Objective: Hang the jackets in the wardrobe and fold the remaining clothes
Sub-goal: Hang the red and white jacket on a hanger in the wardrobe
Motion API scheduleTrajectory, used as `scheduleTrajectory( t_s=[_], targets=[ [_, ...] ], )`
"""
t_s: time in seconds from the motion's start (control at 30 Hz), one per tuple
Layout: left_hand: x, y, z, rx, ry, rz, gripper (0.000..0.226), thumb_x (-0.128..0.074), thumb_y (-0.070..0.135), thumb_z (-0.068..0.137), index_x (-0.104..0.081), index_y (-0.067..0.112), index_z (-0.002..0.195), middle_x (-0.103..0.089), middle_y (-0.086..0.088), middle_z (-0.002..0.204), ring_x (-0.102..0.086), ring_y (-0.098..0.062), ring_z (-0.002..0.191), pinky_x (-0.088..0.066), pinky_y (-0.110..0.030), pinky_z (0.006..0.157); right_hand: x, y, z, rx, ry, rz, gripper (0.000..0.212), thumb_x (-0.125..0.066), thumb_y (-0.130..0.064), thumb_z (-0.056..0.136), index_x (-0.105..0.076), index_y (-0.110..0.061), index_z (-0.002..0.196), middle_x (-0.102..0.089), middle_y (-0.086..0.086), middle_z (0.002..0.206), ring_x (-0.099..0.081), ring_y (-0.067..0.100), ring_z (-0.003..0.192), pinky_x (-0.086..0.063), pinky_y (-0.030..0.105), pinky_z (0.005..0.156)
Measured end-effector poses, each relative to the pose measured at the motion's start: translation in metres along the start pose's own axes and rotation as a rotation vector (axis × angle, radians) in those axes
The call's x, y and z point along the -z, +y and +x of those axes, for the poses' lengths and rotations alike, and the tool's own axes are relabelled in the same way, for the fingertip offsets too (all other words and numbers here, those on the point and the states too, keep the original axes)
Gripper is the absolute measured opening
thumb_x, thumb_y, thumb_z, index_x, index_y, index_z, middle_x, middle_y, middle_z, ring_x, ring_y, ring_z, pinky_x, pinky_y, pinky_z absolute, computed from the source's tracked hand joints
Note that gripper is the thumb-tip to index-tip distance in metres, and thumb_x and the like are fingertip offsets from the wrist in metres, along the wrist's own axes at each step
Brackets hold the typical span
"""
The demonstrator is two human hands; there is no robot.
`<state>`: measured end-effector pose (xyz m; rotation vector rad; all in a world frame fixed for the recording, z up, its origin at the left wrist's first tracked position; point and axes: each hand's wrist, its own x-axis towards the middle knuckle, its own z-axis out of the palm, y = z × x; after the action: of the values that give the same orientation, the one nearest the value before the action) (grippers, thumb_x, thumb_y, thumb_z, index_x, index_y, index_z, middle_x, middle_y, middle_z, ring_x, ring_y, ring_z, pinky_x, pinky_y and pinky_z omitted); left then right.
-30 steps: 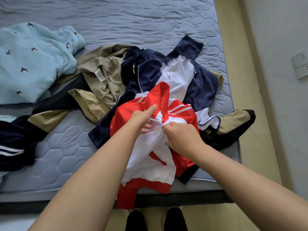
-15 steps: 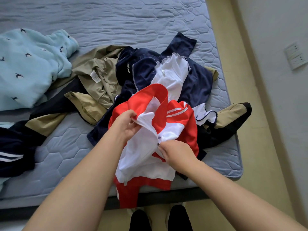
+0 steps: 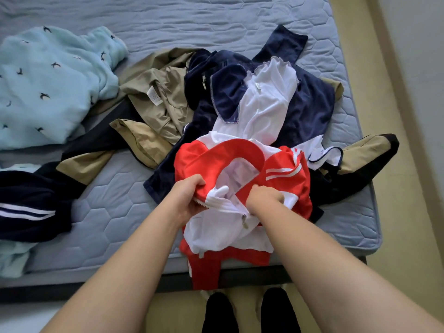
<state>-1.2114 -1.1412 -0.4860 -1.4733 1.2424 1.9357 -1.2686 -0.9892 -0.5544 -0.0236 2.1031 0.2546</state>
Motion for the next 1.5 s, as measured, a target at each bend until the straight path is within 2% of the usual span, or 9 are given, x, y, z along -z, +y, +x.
scheduleTrajectory(
  t_s=[0.1,0.2,0.3,0.43,0.53,0.73,0.9,1.2,1.5],
  targets=[
    [0.001,-0.012,0.000,0.006,-0.022,0.031,0.014,-0.048,0.005,0.085,-0.051,0.009,0.072,-0.048,-0.003,0.052,-0.052,-0.013,0.041,-0.047,-0.022,0.043,-0.016,0.003,0.006,-0.016,0.049,0.004,0.078,-0.055,-0.012,0.087,-0.010,-0.019,0.151,-0.046,0.011,0.138,-0.050,0.030,0.121,-0.046,0.038,0.077],
    [0.006,-0.020,0.007,-0.001,-0.029,0.042,0.010,-0.049,0.007,0.084,-0.053,0.009,0.075,-0.049,-0.003,0.054,-0.053,-0.013,0.043,-0.049,-0.024,0.046,-0.022,-0.001,0.018,0.180,0.412,-0.073,0.070,-0.048,-0.006,0.091,-0.013,-0.021,0.150,-0.053,0.016,0.123,-0.058,0.034,0.105,-0.043,0.036,0.072],
    [0.013,-0.025,0.017,-0.002,-0.009,0.034,0.004,-0.050,0.007,0.084,-0.052,0.008,0.080,-0.050,-0.004,0.057,-0.054,-0.013,0.045,-0.050,-0.024,0.045,-0.012,-0.002,0.030,0.174,0.407,-0.122,0.059,-0.043,-0.006,0.093,-0.026,-0.020,0.147,-0.059,0.010,0.120,-0.060,0.031,0.106,-0.040,0.034,0.067],
    [0.019,-0.026,0.020,-0.064,0.024,0.048,0.003,-0.053,0.009,0.086,-0.053,0.007,0.085,-0.055,-0.006,0.063,-0.057,-0.017,0.054,-0.049,-0.025,0.045,-0.003,0.017,0.035,0.055,0.309,0.135,0.038,-0.036,-0.028,0.096,-0.064,-0.009,0.114,-0.063,0.010,0.115,-0.059,0.031,0.107,-0.043,0.034,0.072],
    [0.023,-0.024,0.011,-0.164,0.075,0.064,0.013,-0.060,0.025,0.090,-0.062,0.013,0.092,-0.066,-0.007,0.080,-0.064,-0.021,0.071,-0.053,-0.030,0.053,0.001,0.035,0.018,0.165,0.429,0.477,0.040,-0.042,-0.039,0.093,-0.061,-0.011,0.072,-0.062,0.007,0.079,-0.060,0.031,0.085,-0.040,0.032,0.064],
    [0.049,-0.012,-0.041,-0.330,0.245,0.201,0.021,-0.051,0.020,0.097,-0.062,0.017,0.080,-0.064,-0.007,0.082,-0.064,-0.030,0.082,-0.058,-0.043,0.068,0.030,0.088,-0.055,0.277,0.348,0.682,0.018,-0.053,0.001,0.072,-0.059,-0.016,0.070,-0.059,-0.002,0.070,-0.064,0.024,0.073,-0.057,0.037,0.067],
    [0.071,-0.015,-0.110,-0.457,0.337,0.528,0.041,-0.037,-0.007,0.080,-0.062,0.024,0.072,-0.064,-0.001,0.078,-0.061,-0.029,0.087,-0.052,-0.041,0.081,0.069,0.130,-0.131,0.574,0.470,0.763,0.040,-0.040,0.019,0.063,-0.047,-0.020,0.067,-0.051,-0.005,0.070,-0.046,0.011,0.068,-0.034,0.015,0.058],
    [0.025,-0.066,-0.321,-0.536,0.654,0.070,0.026,-0.044,0.034,0.085,-0.055,0.014,0.071,-0.049,-0.009,0.061,-0.038,-0.021,0.045,-0.029,-0.022,0.044,0.121,0.146,-0.292,1.018,0.221,0.930,0.033,-0.033,0.008,0.081,-0.053,-0.016,0.068,-0.042,-0.013,0.044,-0.037,0.002,0.040,-0.030,0.014,0.041],
    [0.028,-0.199,-0.539,-0.610,1.419,0.162,0.026,-0.047,0.015,0.097,-0.070,0.008,0.107,-0.070,-0.017,0.100,-0.062,-0.035,0.095,-0.039,-0.030,0.074,0.096,0.123,-0.495,1.546,-0.106,0.617,0.034,-0.038,-0.007,0.079,-0.061,-0.026,0.063,-0.053,0.009,0.064,-0.048,0.025,0.056,-0.041,0.037,0.058]
  ],
)
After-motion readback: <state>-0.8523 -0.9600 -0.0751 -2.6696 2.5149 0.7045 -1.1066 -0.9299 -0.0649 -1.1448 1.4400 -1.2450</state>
